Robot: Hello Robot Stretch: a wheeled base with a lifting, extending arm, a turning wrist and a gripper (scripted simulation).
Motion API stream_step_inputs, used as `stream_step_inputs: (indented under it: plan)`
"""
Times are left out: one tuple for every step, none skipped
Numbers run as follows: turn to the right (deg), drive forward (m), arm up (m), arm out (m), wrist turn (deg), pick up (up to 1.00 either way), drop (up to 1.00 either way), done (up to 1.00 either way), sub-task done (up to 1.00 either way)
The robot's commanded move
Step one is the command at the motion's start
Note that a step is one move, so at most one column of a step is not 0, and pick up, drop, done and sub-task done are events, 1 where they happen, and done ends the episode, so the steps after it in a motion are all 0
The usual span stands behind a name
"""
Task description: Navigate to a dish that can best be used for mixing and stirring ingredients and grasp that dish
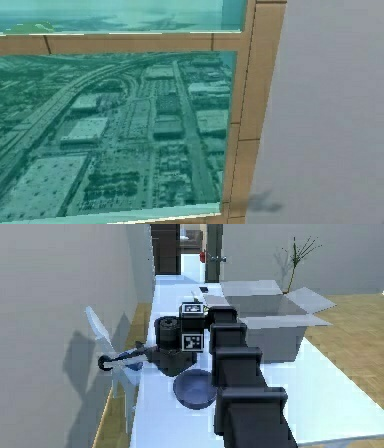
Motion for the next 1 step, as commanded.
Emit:
stream_step_inputs:
  plan:
    - [0.0,0.00,0.00,0.00,45.0,0.00,0.00,0.00,0.00]
